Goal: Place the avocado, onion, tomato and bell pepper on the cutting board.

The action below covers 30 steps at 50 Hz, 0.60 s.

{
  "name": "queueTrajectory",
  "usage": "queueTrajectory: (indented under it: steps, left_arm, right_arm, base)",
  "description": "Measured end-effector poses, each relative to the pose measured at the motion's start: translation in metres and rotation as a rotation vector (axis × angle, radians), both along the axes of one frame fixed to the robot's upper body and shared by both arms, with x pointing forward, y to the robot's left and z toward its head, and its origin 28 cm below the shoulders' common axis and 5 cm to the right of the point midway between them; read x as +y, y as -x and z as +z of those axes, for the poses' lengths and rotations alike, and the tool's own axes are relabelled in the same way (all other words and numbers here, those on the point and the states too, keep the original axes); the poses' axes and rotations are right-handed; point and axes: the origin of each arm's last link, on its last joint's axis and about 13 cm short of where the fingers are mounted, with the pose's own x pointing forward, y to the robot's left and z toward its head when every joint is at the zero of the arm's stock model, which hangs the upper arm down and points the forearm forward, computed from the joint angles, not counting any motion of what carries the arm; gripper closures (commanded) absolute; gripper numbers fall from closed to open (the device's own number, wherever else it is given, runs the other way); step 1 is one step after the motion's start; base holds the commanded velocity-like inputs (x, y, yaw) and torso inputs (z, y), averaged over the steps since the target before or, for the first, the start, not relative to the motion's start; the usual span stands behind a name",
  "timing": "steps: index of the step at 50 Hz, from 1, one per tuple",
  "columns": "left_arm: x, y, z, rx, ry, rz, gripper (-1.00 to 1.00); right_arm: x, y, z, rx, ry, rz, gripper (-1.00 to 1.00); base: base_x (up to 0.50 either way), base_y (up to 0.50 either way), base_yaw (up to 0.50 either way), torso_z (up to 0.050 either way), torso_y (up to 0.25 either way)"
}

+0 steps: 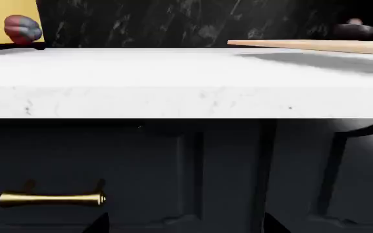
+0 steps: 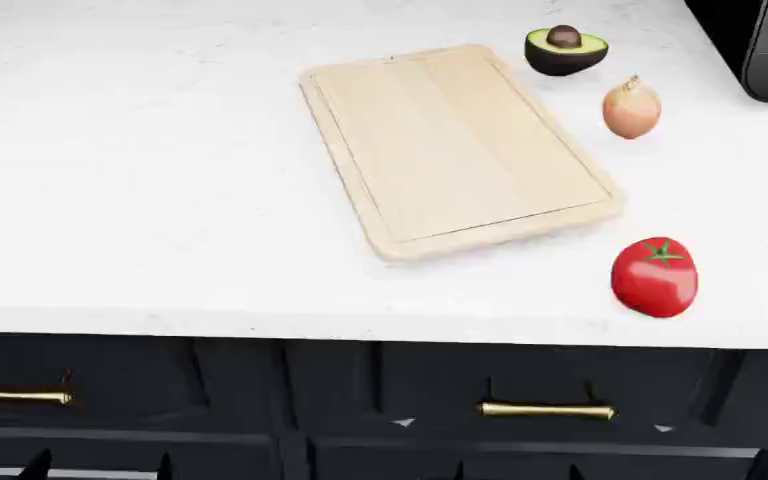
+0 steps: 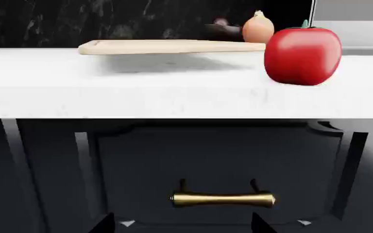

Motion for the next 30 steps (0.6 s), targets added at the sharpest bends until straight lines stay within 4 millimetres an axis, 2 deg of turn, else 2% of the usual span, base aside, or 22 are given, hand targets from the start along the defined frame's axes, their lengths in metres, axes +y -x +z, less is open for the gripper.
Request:
queueTrajectory:
  steps: [19, 23, 30]
  left_arm:
    - [0.001, 0.002, 0.005, -0.003, -0.006, 0.010, -1.00]
    - [0.004, 0.001, 0.018, 0.011, -0.016, 0.029, -1.00]
    - [0.008, -0.004, 0.055, 0.008, -0.034, 0.030, -1.00]
  right_arm:
    - [0.001, 0.001, 0.004, -0.024, 0.031, -0.013, -1.00]
    - [0.004, 0.000, 0.020, -0.052, 0.058, -0.011, -1.00]
    - [0.004, -0.008, 0.059, -0.118, 0.112, -0.016, -1.00]
  base:
    - [0.00, 0.00, 0.00, 0.000, 0.000]
    - [0.00, 0.00, 0.00, 0.000, 0.000]
    - [0.00, 0.00, 0.00, 0.000, 0.000]
